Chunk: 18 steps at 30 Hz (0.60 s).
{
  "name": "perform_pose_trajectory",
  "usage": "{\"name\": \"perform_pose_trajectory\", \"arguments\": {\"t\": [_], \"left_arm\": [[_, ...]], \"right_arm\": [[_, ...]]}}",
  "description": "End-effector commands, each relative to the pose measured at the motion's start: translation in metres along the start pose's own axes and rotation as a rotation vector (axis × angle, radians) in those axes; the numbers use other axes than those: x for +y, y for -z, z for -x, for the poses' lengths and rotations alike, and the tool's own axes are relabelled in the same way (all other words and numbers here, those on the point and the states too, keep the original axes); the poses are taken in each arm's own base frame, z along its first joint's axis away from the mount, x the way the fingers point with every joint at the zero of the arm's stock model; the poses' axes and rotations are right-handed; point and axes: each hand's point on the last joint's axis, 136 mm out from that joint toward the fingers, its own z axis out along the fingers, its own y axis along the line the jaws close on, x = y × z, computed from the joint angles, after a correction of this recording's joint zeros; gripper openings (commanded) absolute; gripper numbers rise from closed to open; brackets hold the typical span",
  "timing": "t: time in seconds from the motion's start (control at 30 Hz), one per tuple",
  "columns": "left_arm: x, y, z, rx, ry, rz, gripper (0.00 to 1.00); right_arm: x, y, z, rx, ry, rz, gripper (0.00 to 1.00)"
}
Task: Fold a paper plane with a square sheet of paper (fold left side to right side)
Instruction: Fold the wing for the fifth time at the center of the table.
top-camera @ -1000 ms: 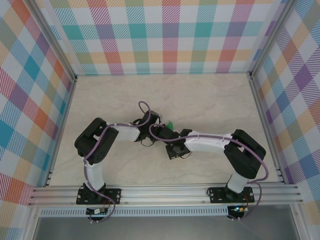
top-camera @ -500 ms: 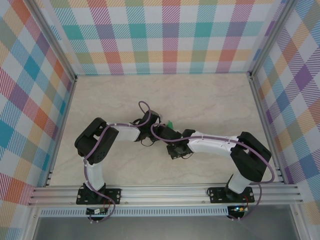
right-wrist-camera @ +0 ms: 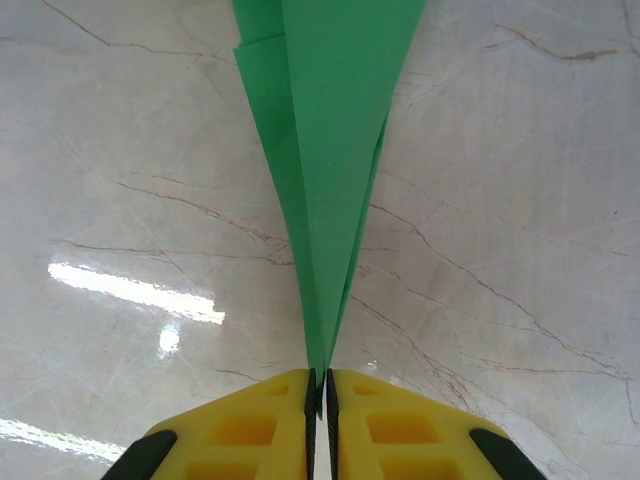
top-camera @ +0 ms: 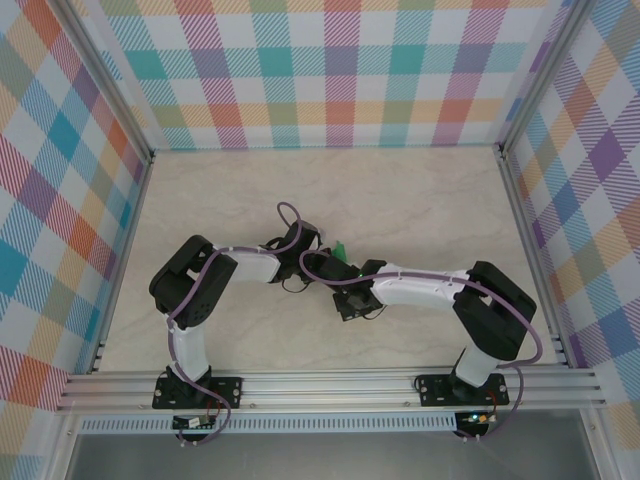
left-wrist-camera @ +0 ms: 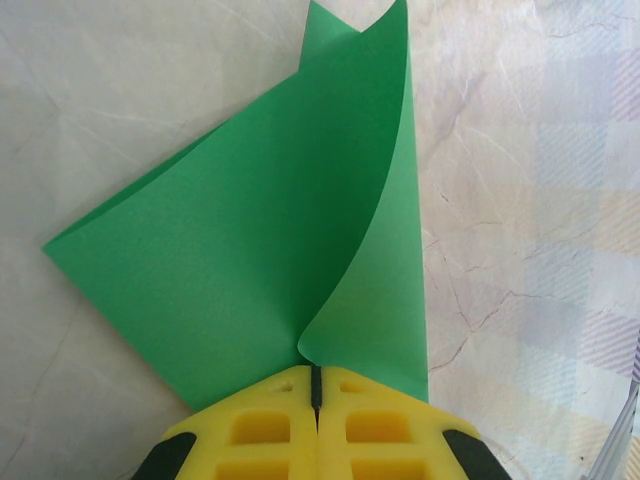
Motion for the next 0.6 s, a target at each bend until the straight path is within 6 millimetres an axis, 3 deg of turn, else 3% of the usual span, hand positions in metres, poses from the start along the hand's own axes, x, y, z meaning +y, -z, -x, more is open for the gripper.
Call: {"name": "perform_pose_trajectory", "arguments": {"t": [0.0,0.43,0.57], "left_arm": [[0.01,0.0,0.01,-0.021,0.001,0.033,0.0],[0.013,-0.001,0.011,-0.022,0.0,0.04,0.0],[0.013,-0.001,0.01,-0.02,-0.001,0.039,0.0]], "right_arm": [[0.002,-0.001,-0.003,0.013,0.013,-0.004,0.12],[-0.009,-0.007,-0.023,0.044,0.01,-0.073,0.08],[-0.006,0.005,-0.017,-0.01,-0.013,-0.022,0.19]]}}
